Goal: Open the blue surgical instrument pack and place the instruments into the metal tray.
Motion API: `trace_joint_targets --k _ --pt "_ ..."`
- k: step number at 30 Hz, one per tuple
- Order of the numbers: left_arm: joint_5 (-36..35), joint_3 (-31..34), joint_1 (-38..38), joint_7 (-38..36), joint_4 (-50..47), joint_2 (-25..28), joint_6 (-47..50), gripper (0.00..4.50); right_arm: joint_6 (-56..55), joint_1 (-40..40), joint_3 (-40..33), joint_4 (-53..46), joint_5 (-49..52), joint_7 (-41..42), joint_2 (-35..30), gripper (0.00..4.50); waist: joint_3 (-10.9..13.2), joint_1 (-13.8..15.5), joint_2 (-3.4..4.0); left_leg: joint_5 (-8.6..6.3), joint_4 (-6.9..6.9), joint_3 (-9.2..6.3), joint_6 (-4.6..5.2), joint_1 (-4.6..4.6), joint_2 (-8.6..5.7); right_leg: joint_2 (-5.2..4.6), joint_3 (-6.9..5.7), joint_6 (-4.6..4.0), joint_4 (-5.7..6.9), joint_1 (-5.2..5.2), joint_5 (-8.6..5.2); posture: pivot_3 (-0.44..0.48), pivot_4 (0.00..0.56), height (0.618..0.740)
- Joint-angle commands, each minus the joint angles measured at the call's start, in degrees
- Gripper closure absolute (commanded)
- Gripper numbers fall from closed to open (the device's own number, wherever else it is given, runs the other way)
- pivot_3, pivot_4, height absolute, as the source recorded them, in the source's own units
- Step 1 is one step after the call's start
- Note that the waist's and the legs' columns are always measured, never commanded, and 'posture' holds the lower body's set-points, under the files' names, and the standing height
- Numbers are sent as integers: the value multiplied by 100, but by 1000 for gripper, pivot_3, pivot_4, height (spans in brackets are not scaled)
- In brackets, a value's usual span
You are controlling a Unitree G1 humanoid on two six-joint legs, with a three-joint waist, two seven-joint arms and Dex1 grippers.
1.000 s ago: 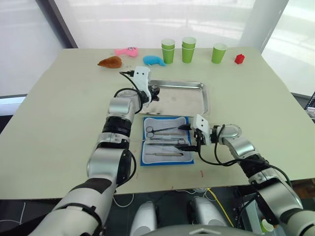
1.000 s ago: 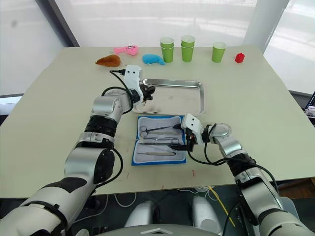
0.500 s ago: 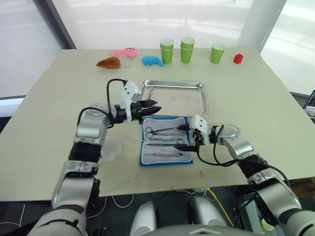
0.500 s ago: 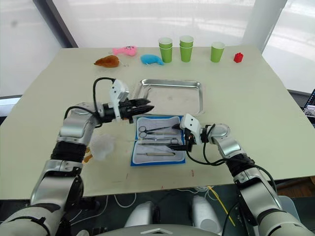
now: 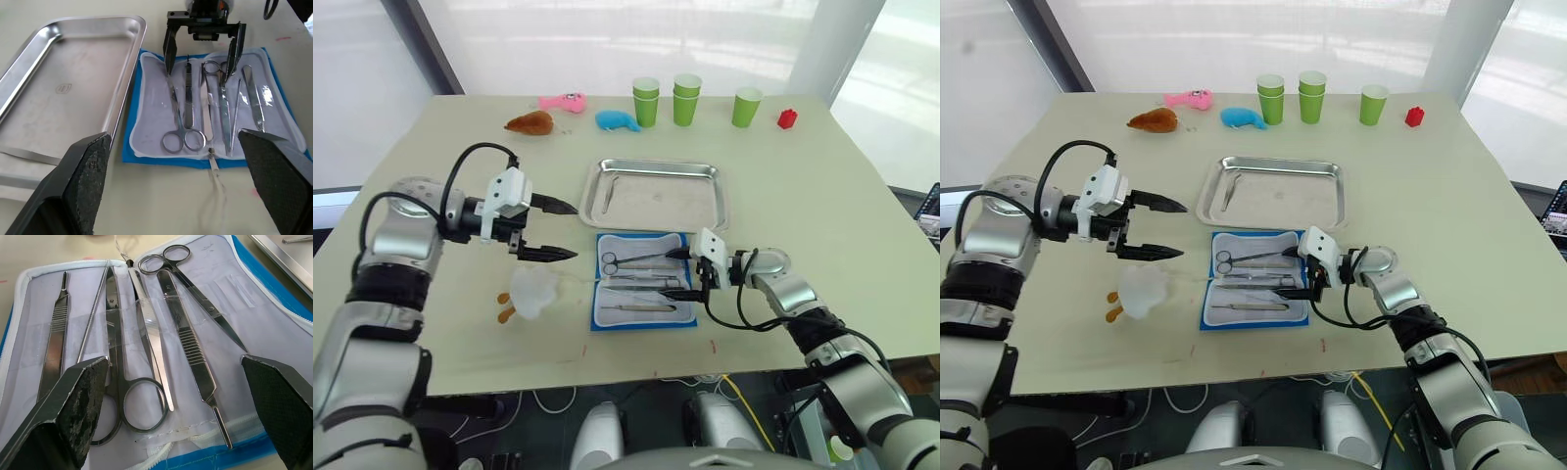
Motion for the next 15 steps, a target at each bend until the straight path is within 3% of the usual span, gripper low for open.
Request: trace_joint_targets --k 1,6,15 --pt "-616 -534 -177 -302 -364 474 -307 11 318 538 452 932 -735 -205 -208 0 0 -2 -1 0 0 0 0 -3 0 -1 -2 0 2 -4 0 0 150 740" --pt "-998 -1041 -266 -302 -445 780 -578 11 36 598 397 930 -648 -94 -226 0 -1 11 -2 1 0 12 2 -39 -1 -10 -16 -14 4 -46 10 0 150 740" --pt "-1338 -1238 -199 -302 -590 842 -647 11 -622 607 294 1084 -525 218 -276 0 13 37 0 -2 0 34 9 -66 -9 38 -28 -11 0 -67 8 0 150 740"
